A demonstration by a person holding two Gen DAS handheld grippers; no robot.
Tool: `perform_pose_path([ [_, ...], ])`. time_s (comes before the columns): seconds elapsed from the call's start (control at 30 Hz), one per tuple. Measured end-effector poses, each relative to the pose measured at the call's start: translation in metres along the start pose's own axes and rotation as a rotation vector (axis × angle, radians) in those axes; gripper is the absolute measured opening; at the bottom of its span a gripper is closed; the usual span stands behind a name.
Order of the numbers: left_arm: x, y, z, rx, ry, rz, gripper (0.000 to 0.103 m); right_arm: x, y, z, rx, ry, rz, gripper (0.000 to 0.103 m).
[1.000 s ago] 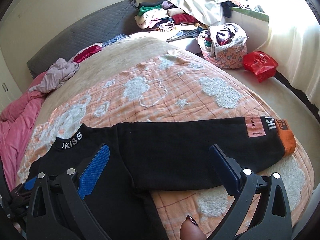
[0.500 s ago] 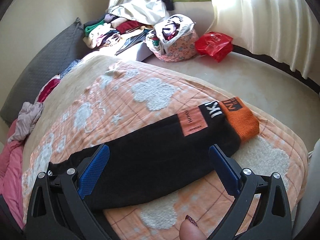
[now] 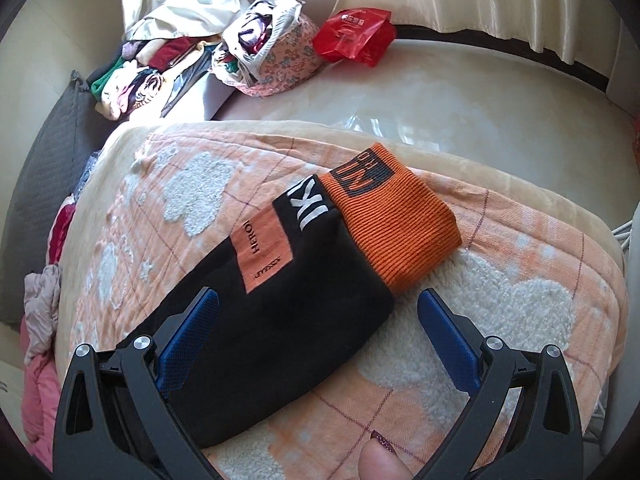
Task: Fold small clothes
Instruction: 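Move the right tool to the orange-cuffed sleeve end and close on the cuff, then lift the cuff with the right tool and fold the sleeve across the sweatshirt body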
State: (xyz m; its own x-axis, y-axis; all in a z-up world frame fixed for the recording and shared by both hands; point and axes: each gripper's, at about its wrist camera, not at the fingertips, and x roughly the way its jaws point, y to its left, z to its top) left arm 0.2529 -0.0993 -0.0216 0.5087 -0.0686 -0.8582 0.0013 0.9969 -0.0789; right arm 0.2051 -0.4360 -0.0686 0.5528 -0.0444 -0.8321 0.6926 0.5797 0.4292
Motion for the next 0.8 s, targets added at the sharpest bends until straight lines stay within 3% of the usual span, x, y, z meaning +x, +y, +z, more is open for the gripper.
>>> perform_pose_path([
  [0.17,0.001,0.004,-0.004,-0.002,0.000,0.015,0.094,0.007,-0.008,0.009,0.068,-0.007,0.034,0.099],
  [0.33,0.001,0.008,-0.007,-0.020,0.006,0.007,0.094,0.011,-0.005,0.012,0.053,-0.033,0.045,0.099],
  [0.4,0.000,0.009,-0.007,-0.027,0.008,-0.003,0.094,0.009,-0.004,0.012,0.046,-0.048,0.050,0.085],
  [0.43,-0.001,0.010,-0.008,-0.032,0.011,-0.011,0.094,0.007,-0.002,0.012,0.034,-0.051,0.050,0.070],
  [0.5,-0.006,0.015,-0.009,-0.061,-0.008,-0.032,0.094,0.005,0.002,0.011,0.010,-0.053,0.061,0.061],
  [0.57,-0.013,0.020,-0.010,-0.083,-0.040,-0.045,0.094,0.005,0.006,0.010,-0.006,-0.054,0.069,0.039],
  [0.67,-0.019,0.026,-0.010,-0.107,-0.055,-0.047,0.094,-0.004,0.015,0.004,-0.057,-0.080,0.101,0.030],
  [0.8,-0.025,0.031,-0.016,-0.124,-0.060,-0.055,0.094,-0.023,0.036,-0.008,-0.155,-0.115,0.177,0.027],
])
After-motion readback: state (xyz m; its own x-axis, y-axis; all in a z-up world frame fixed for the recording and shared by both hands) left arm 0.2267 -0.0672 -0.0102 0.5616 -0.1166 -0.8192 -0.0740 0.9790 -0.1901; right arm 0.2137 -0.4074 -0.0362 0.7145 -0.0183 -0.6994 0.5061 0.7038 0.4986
